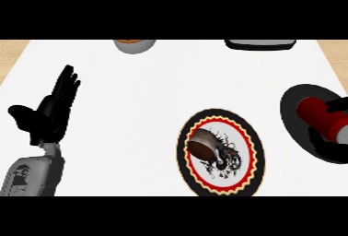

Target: Pick the can from the plate and place it in the pan

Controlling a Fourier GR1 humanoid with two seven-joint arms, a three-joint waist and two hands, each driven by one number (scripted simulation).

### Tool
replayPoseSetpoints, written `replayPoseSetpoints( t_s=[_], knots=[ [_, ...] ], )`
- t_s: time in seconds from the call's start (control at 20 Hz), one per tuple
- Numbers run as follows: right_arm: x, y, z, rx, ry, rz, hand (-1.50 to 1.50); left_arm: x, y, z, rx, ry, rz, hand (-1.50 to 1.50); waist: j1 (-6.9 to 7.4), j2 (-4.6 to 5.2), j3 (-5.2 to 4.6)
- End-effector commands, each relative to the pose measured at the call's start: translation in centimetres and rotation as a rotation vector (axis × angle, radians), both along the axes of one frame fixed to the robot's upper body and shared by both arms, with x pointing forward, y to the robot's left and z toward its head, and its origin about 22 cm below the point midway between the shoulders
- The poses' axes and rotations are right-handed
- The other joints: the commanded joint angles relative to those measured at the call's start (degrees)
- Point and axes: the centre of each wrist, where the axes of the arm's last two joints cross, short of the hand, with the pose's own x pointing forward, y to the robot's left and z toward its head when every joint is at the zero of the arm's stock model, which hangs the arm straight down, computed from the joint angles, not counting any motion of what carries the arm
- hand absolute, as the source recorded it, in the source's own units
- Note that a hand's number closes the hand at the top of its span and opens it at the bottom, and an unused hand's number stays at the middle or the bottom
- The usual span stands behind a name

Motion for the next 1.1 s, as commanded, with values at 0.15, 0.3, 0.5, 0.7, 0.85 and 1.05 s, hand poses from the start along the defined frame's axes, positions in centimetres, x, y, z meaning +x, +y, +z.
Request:
replayPoseSetpoints(
  t_s=[0.15,0.3,0.5,0.7,0.85,1.05],
  knots=[
    [4.6,-8.6,-2.8,-0.146,-0.021,-0.119,1.5,-0.7,0.6,-0.6,0.007,-0.004,-0.017,0.0,0.95,0.16,0.02],
    [5.8,-10.4,-6.3,-0.179,-0.002,-0.146,1.5,-0.1,-0.3,-1.1,-0.009,0.007,-0.026,0.0,1.68,0.58,0.11],
    [8.8,-11.5,-7.7,-0.148,0.022,-0.158,1.5,0.2,-0.2,-0.1,-0.005,-0.021,-0.049,0.0,2.2,0.61,0.12],
    [9.7,-12.1,-9.6,-0.128,0.023,-0.114,1.5,0.8,-0.1,-0.1,-0.003,-0.001,-0.027,0.0,2.12,0.77,0.15],
    [10.2,-12.7,-9.5,0.022,0.135,-0.129,-1.5,1.2,-2.2,0.7,-0.004,-0.008,-0.049,0.0,2.4,0.89,0.19],
    [9.5,-12.8,-11.2,0.217,0.292,0.01,-1.5,1.0,-1.2,0.2,0.001,-0.018,-0.043,0.0,2.51,0.93,0.22]
  ],
)
